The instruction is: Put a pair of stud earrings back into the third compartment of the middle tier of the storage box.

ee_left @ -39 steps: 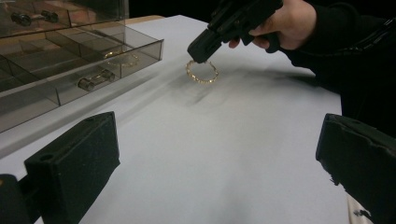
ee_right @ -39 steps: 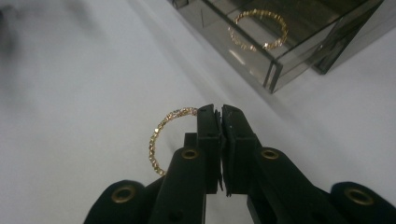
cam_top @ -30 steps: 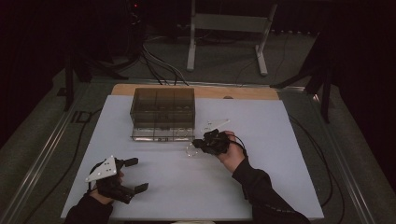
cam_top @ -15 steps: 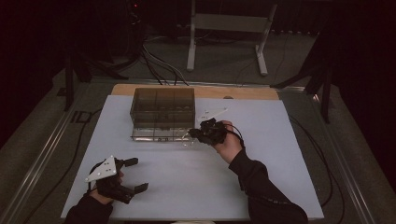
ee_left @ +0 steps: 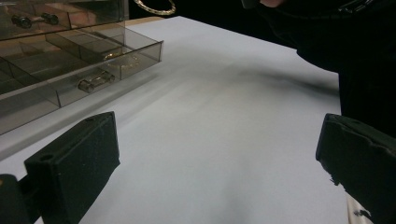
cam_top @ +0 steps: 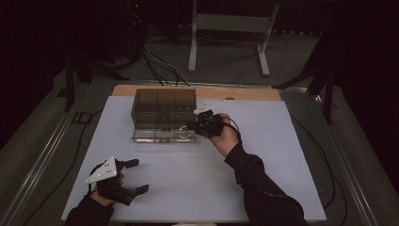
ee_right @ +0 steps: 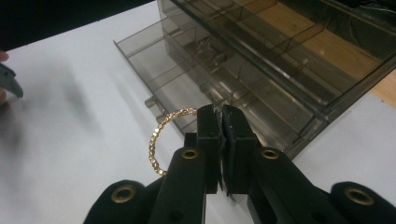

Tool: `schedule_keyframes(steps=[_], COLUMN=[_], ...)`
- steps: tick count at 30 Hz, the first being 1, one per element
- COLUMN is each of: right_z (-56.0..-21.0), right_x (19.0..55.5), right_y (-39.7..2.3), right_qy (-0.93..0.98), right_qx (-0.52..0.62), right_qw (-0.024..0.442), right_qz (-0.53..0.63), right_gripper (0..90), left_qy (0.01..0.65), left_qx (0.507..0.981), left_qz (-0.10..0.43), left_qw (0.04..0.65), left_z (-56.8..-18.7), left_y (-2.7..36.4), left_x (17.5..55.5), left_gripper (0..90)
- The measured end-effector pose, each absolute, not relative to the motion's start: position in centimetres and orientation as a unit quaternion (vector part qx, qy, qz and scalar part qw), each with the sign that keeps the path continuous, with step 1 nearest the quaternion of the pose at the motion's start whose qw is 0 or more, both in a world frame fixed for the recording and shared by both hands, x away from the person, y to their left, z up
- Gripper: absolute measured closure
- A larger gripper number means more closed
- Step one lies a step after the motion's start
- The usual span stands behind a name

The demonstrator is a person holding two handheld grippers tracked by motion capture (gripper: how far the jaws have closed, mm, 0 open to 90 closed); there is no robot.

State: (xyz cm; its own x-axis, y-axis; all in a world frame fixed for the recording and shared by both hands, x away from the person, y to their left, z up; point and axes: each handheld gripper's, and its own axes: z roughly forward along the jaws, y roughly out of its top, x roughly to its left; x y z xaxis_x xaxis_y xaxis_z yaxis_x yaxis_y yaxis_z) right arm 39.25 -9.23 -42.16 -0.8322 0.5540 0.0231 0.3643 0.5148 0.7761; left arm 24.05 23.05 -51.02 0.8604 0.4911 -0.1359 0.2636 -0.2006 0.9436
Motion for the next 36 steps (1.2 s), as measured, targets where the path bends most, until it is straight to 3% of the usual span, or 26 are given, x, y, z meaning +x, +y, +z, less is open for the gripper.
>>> schedule_keyframes(steps=[17, 36], right_z=[-42.6, -45.4], right_x=[41.1, 42.7], right_y=[-8.1, -8.4], right_qy=[0.851, 0.839], right_qx=[0.3, 0.346], right_qw=[0.127, 0.135], right_qz=[0.412, 0.397], right_gripper=[87.3, 87.2], left_qy=[0.245, 0.245], left_qx=[0.768, 0.769], left_qz=[0.097, 0.098], left_qw=[0.584, 0.582], left_z=[-51.0, -51.0], left_y=[23.1, 23.1], left_x=[24.1, 24.1], left_gripper=[0.5, 0.5])
